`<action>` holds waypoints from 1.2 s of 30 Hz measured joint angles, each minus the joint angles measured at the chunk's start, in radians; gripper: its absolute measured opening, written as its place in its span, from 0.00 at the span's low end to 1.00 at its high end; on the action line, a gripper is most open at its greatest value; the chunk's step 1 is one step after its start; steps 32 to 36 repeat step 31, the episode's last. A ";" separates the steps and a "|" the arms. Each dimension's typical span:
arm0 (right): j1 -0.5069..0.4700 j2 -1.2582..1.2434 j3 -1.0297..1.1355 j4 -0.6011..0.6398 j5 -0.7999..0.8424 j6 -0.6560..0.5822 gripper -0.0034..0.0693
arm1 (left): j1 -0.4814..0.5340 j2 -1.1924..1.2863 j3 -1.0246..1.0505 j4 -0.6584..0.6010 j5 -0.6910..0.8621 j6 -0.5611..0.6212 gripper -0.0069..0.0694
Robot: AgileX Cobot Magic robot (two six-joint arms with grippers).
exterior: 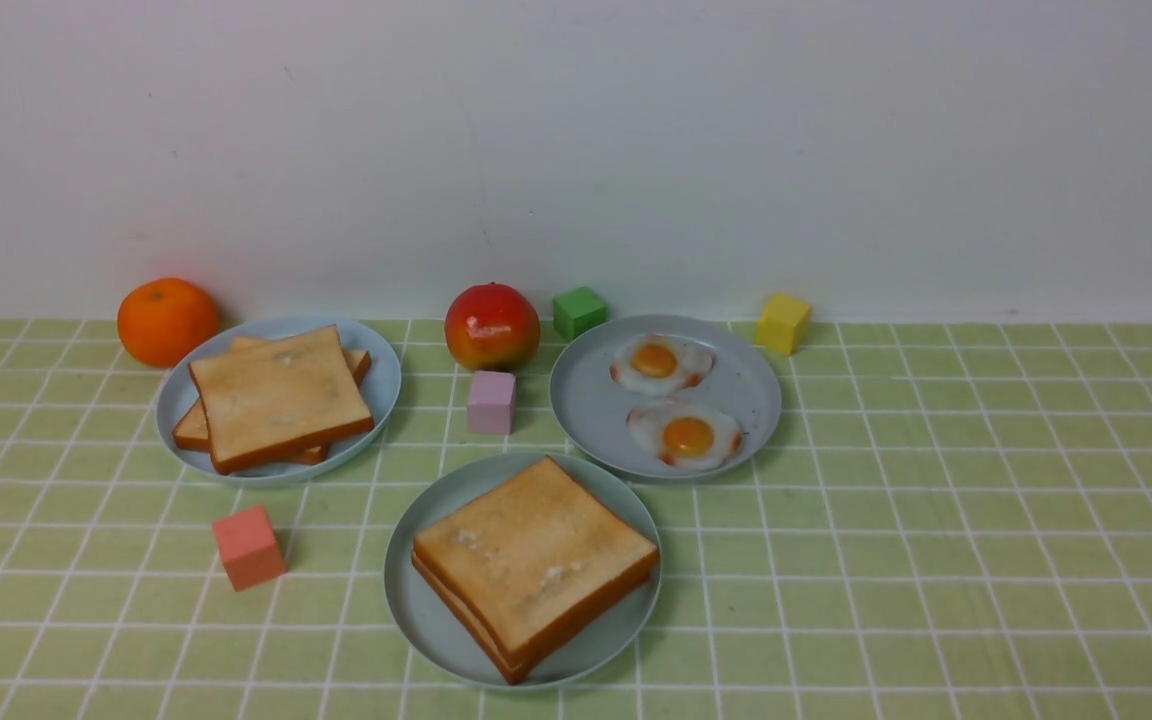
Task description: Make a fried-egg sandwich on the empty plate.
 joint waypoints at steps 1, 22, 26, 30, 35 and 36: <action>0.000 0.000 0.000 0.000 0.000 0.000 0.12 | 0.000 0.000 0.000 0.000 0.000 0.000 0.09; 0.000 0.000 0.000 0.000 0.000 0.000 0.16 | 0.000 0.000 0.000 0.000 0.000 0.000 0.09; 0.000 0.000 0.000 0.000 0.000 0.000 0.16 | 0.000 0.000 0.000 0.000 0.000 0.000 0.10; 0.000 0.000 0.000 0.000 0.000 0.000 0.17 | 0.000 0.000 0.000 0.000 0.000 0.000 0.10; 0.000 0.000 0.000 0.000 0.000 0.000 0.17 | 0.000 0.000 0.000 0.000 0.000 0.000 0.11; 0.000 0.000 0.000 0.000 0.000 0.000 0.17 | 0.000 0.000 0.000 0.000 0.000 0.000 0.11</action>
